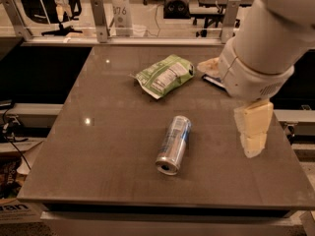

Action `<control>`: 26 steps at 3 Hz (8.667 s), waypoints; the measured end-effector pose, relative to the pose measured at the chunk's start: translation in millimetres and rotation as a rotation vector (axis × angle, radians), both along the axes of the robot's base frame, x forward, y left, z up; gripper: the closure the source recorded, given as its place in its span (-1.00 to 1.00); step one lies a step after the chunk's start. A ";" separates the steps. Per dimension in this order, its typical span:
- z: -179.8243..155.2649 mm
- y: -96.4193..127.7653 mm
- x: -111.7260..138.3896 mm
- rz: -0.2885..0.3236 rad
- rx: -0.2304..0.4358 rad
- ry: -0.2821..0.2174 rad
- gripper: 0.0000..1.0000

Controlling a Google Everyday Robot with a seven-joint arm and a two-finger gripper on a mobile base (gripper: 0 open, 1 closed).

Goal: Place redbull can upright

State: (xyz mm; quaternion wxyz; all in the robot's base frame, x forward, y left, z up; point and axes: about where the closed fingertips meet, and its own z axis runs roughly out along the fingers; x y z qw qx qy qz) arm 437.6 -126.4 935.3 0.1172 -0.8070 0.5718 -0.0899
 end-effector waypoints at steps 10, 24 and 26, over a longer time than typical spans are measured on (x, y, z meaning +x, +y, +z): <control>-113.3 98.7 -29.0 0.760 -0.153 0.195 -0.67; 22.1 112.1 49.9 -0.105 1.111 0.403 1.00; 8.1 92.0 51.8 -0.111 1.257 0.407 1.00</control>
Offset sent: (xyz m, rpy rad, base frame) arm 0.0098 0.0936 -0.0530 0.0012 0.1602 0.3537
